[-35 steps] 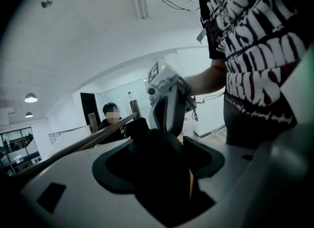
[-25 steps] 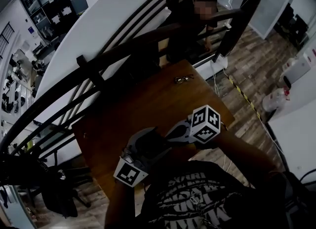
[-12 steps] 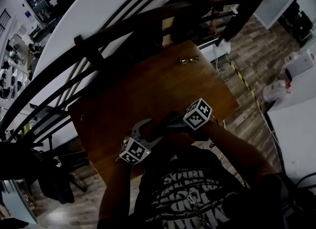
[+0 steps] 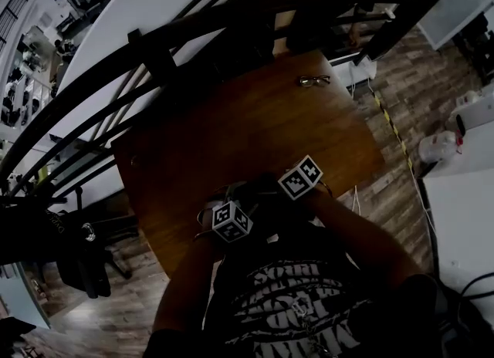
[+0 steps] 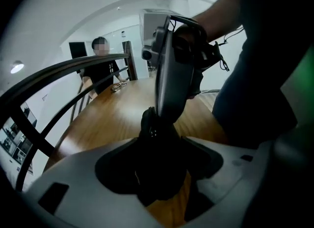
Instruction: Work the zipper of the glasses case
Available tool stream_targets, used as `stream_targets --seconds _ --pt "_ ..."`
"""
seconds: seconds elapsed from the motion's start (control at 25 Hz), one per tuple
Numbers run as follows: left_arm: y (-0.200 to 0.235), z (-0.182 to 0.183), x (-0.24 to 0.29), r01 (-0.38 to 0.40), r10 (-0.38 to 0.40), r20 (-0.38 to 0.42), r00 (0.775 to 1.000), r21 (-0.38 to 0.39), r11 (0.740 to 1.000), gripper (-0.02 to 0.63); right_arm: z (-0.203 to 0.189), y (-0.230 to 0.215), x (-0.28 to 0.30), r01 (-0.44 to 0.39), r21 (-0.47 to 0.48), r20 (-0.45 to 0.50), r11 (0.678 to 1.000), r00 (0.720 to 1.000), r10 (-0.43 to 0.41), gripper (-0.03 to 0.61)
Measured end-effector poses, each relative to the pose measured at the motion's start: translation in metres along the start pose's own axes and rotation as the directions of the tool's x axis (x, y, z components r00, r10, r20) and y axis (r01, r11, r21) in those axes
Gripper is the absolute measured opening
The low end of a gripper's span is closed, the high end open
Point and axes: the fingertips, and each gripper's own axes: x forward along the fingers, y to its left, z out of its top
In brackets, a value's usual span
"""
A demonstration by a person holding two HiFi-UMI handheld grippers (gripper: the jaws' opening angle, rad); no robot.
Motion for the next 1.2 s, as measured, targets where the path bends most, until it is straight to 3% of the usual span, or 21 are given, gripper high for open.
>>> stream_targets --seconds 0.24,0.32,0.4,0.48,0.56,0.64,0.76,0.84,0.92,1.08,1.2 --pt "-0.006 -0.003 0.002 0.029 -0.028 0.034 0.999 -0.04 0.999 0.272 -0.008 -0.021 -0.001 0.118 -0.082 -0.096 0.99 0.987 -0.125 -0.002" --pt "-0.005 -0.006 0.001 0.033 -0.031 0.033 0.999 -0.062 0.998 0.272 -0.007 -0.035 -0.009 0.208 -0.137 -0.117 0.969 0.968 -0.224 -0.003" --pt "-0.002 -0.011 -0.005 0.027 -0.022 0.041 0.999 -0.102 0.994 0.272 -0.008 -0.059 -0.026 0.324 -0.18 -0.128 0.929 0.928 -0.348 -0.003" --pt "-0.002 -0.016 -0.009 0.026 -0.021 0.045 0.999 -0.133 0.991 0.27 -0.01 -0.074 -0.041 0.359 -0.172 -0.124 0.917 0.916 -0.381 -0.003" --pt "-0.004 -0.018 -0.011 0.029 -0.025 0.031 0.999 -0.131 0.991 0.272 -0.004 -0.063 -0.045 0.31 -0.172 -0.086 0.935 0.941 -0.327 -0.003" --pt "-0.006 -0.016 -0.013 0.026 -0.025 0.008 1.0 -0.107 0.994 0.272 0.007 -0.033 -0.037 0.247 -0.237 -0.041 0.94 0.964 -0.264 -0.002" --pt "-0.006 -0.006 -0.014 0.016 -0.018 -0.034 0.999 -0.055 0.998 0.272 0.014 0.003 -0.021 0.193 -0.4 -0.063 0.896 0.97 -0.236 0.009" --pt "-0.005 0.001 -0.013 0.015 -0.016 -0.082 0.997 -0.019 1.0 0.272 0.013 0.012 -0.013 0.166 -0.487 -0.11 0.857 0.962 -0.249 0.099" --pt "-0.006 0.006 -0.014 0.013 -0.012 -0.113 0.993 0.011 1.0 0.272 0.012 0.016 -0.007 0.152 -0.518 -0.14 0.842 0.956 -0.259 0.106" --pt "-0.005 0.016 -0.019 -0.015 0.022 -0.122 0.992 0.06 0.998 0.272 0.016 0.02 0.001 0.122 -0.416 -0.16 0.901 0.966 -0.204 0.107" --pt "-0.002 0.017 -0.017 -0.027 0.035 -0.119 0.992 0.064 0.998 0.272 0.02 0.022 -0.001 0.107 -0.401 -0.161 0.91 0.969 -0.185 0.045"
